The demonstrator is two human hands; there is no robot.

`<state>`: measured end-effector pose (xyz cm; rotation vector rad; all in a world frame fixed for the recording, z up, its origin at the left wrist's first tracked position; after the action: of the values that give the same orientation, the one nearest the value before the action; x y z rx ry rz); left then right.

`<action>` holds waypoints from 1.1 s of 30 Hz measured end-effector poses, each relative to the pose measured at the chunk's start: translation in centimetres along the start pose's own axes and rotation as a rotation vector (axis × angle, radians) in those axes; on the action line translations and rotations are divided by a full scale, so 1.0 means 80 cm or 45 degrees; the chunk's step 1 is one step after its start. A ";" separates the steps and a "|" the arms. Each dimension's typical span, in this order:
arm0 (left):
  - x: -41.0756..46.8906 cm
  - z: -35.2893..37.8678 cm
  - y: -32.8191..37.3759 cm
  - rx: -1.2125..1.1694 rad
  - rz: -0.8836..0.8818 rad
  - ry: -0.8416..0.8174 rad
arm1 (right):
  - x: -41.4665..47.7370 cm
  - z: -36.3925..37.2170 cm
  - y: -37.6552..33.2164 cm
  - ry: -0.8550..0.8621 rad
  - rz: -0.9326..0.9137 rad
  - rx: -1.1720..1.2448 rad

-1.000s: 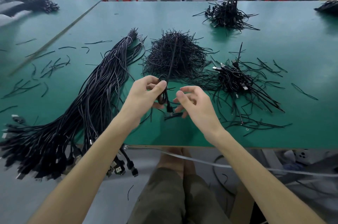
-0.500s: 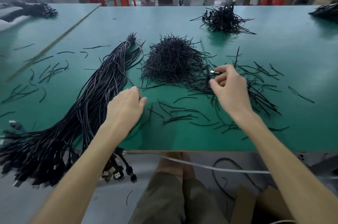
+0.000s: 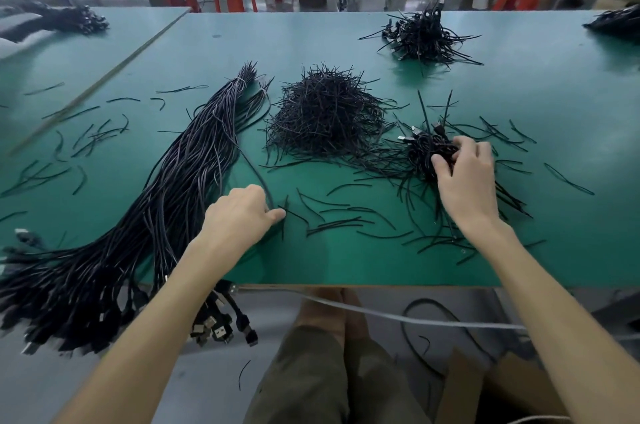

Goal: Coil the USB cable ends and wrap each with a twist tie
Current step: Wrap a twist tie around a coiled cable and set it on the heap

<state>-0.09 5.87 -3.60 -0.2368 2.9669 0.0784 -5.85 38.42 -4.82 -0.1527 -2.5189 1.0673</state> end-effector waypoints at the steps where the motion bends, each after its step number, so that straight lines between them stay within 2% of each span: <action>1: 0.001 0.002 -0.001 -0.060 0.009 -0.006 | -0.003 0.000 -0.002 0.028 -0.025 -0.053; 4: 0.001 0.003 0.000 -0.292 0.054 0.063 | -0.018 0.001 -0.018 0.126 -0.229 -0.192; 6: -0.001 -0.001 0.005 -0.466 0.099 0.164 | -0.032 0.007 -0.036 0.105 -0.396 -0.160; 9: -0.011 -0.013 0.022 -0.788 0.247 0.216 | -0.059 0.025 -0.070 -0.074 -0.587 0.034; 13: -0.026 -0.023 0.043 -0.645 0.461 0.265 | -0.094 0.054 -0.116 -0.424 -0.844 0.190; 15: -0.032 -0.023 0.051 -0.636 0.568 0.208 | -0.104 0.069 -0.131 -0.629 -0.818 0.327; 18: -0.033 -0.023 0.047 -0.640 0.600 0.145 | -0.111 0.083 -0.133 -0.858 -0.597 0.435; 19: -0.033 -0.022 0.043 -0.630 0.610 0.122 | -0.111 0.084 -0.131 -0.869 -0.579 0.384; 23: -0.033 -0.019 0.028 -0.734 0.634 0.025 | -0.104 0.073 -0.122 -0.780 -0.753 0.097; 26: -0.031 -0.021 0.017 -1.021 0.615 -0.048 | -0.089 0.050 -0.107 -0.586 -0.665 0.221; 29: -0.027 -0.026 0.007 -1.182 0.615 -0.023 | -0.078 0.030 -0.095 -0.403 -0.534 0.339; 31: -0.022 -0.026 0.007 -1.275 0.592 0.026 | -0.084 0.027 -0.094 -0.397 -0.577 0.282; 33: -0.017 -0.027 0.008 -1.376 0.512 0.093 | -0.097 0.025 -0.094 -0.500 -0.592 0.211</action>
<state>0.82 6.54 -1.25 0.2522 2.6463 1.7155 0.87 29.85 -3.23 0.7183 -2.5794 1.1814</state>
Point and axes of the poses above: each hand's wrist, its own x-axis towards the middle knuckle, its own z-axis out of the palm, y = z × x, the point moved 2 cm from there along x, towards the middle knuckle, and after that the axes turned 11 degrees about x, right-handed, at the moved point
